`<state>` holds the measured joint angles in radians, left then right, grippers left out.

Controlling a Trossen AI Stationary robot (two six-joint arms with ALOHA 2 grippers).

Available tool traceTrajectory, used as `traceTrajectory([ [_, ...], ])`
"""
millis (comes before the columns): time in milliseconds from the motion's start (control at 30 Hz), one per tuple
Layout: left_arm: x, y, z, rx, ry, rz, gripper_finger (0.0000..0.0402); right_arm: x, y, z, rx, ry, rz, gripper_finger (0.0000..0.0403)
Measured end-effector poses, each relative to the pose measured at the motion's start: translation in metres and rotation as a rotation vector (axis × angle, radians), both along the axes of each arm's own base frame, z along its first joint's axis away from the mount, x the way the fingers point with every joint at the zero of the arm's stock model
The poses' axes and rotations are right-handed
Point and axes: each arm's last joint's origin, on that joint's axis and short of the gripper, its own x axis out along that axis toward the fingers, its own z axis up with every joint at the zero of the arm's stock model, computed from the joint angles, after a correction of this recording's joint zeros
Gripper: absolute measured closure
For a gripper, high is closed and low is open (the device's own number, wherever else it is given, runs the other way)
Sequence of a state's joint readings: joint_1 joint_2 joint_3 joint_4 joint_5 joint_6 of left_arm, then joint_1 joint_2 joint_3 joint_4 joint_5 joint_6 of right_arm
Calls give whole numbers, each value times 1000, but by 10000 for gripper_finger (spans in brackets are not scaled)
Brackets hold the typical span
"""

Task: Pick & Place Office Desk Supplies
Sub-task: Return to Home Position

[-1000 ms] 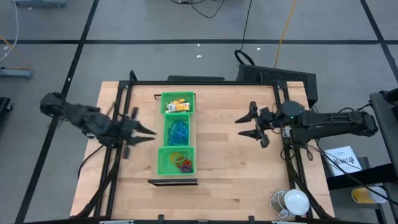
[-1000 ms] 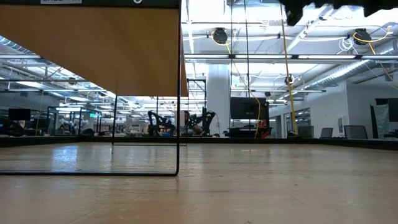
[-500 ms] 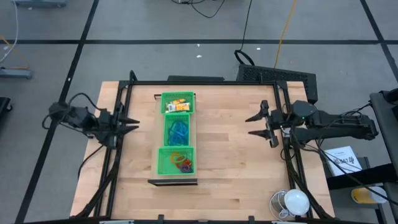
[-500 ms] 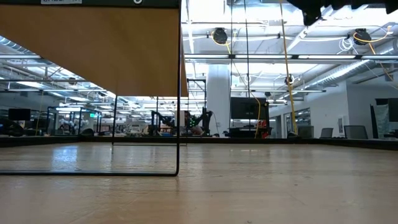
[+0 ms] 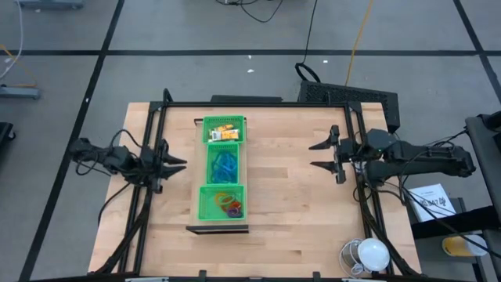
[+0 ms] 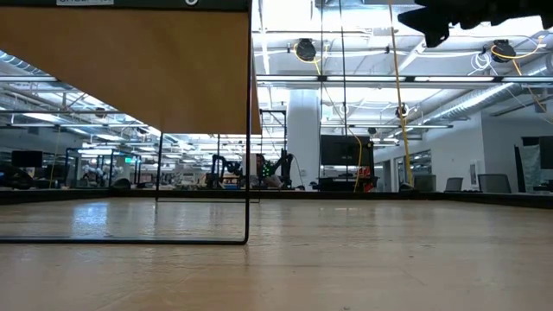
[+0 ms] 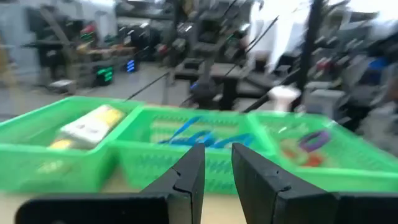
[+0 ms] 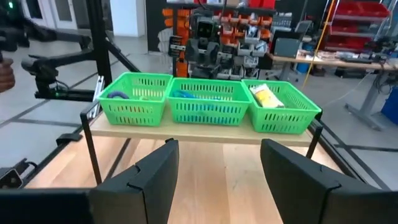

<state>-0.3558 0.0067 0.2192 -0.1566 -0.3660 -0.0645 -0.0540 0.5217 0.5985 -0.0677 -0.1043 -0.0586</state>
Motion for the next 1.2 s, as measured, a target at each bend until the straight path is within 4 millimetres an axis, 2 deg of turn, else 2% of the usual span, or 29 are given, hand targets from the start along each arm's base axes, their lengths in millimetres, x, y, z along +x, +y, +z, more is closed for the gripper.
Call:
traceTrajectory([
  [167,6,-4,-12,-21,-30,-83,314,-9,0,-14,16,-48,-4,183],
  [333,10,-4,-21,-36,-30,-86,314,-22,0,-24,26,-88,-16,183],
  [567,11,-3,-22,-19,-28,-131,314,-37,-6,-52,38,-139,-91,183],
  [767,11,-2,-23,-25,-26,-153,314,-38,-10,-83,77,-163,-128,183],
  [1000,16,-1,-38,-67,-18,-133,314,-36,-14,-111,74,-194,-158,183],
  [1100,17,0,-40,-77,-12,-131,314,-38,-14,-107,73,-250,-167,183],
  [1200,17,0,-40,-79,-10,-131,314,-38,-16,-109,77,-233,-184,183],
])
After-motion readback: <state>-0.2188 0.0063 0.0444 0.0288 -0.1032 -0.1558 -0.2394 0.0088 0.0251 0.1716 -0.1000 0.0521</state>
